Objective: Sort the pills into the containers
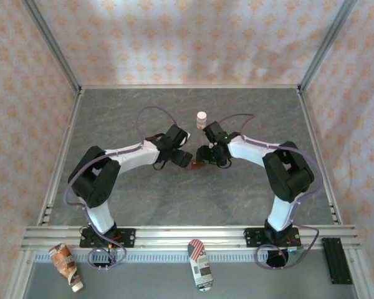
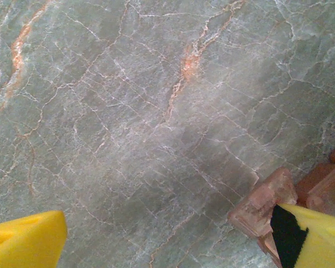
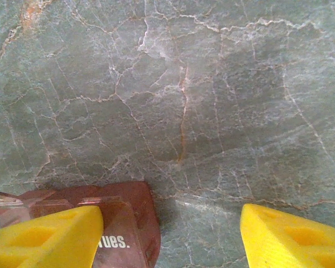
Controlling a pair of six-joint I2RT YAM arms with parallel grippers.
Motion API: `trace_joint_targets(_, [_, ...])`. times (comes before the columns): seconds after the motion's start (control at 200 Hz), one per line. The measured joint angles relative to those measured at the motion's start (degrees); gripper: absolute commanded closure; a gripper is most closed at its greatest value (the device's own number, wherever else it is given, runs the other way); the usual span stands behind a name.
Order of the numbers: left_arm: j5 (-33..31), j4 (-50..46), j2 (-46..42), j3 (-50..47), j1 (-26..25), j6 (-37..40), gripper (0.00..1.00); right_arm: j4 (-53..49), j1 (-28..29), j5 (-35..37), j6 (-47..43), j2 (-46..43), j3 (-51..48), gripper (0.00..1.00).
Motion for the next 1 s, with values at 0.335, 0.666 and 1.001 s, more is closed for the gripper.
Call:
trace_joint_targets(0.335, [0.0,2.6,2.0,-0.3,0.0,-2.7,0.04,1.0,0.0,-0.7,0.0,0.3,-0.2,0.33])
trace_joint_targets(0.666, [0.2,4.4,2.4,-0.8,0.3,-4.7,0.03,1.8,0.0,-1.1,0.0,0.6,-0.2,0.33])
trace_joint_targets(1.001, [0.7,4.4,0.2,-0.7,0.3,-6.3,0.0,1.2,0.0,-1.3,0.0,1.0,0.6,0.33])
